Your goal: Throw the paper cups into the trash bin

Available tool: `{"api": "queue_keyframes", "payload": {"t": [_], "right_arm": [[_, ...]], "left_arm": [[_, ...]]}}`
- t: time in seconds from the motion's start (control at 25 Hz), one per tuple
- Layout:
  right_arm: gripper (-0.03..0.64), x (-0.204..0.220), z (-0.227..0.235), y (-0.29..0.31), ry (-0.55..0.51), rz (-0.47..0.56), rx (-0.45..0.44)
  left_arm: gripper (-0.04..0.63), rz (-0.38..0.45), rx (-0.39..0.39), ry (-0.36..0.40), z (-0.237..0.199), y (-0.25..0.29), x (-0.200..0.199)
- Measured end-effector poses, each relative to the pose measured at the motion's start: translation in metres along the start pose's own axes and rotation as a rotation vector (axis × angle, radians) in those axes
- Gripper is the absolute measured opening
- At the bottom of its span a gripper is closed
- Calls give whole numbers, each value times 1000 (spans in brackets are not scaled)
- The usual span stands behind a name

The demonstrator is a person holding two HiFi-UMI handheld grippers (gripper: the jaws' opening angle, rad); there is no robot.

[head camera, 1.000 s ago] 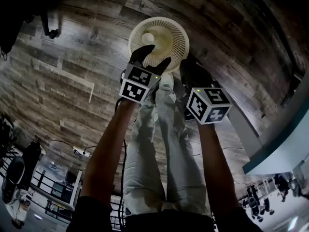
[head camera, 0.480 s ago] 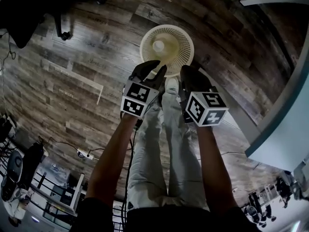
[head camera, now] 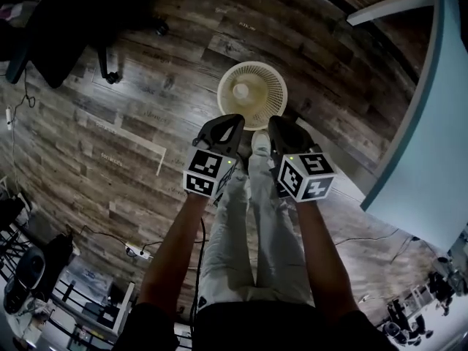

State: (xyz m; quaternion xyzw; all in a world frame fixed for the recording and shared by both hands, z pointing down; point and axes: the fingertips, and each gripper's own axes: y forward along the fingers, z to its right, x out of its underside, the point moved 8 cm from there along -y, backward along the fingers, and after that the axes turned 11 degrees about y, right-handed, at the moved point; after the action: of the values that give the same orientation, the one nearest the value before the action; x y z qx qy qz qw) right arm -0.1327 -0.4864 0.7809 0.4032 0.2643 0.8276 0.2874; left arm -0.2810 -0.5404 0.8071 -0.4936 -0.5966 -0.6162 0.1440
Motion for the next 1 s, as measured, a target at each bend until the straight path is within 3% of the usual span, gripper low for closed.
{"api": "queue_keyframes", "payload": {"t": [0.28,0.64,1.0], "right_arm": [[5,-14,-40,-49,-14,34,-3],[5,-59,-104,-111,-58,130,-126],[5,-81,-143,-178,-150,233,-114]], "left_arm": [[9,54,-3,7,18,-48,-36],[9,158,-26,-22,40,-113,-92],[9,196,-40,25,65,-183,-124]]}}
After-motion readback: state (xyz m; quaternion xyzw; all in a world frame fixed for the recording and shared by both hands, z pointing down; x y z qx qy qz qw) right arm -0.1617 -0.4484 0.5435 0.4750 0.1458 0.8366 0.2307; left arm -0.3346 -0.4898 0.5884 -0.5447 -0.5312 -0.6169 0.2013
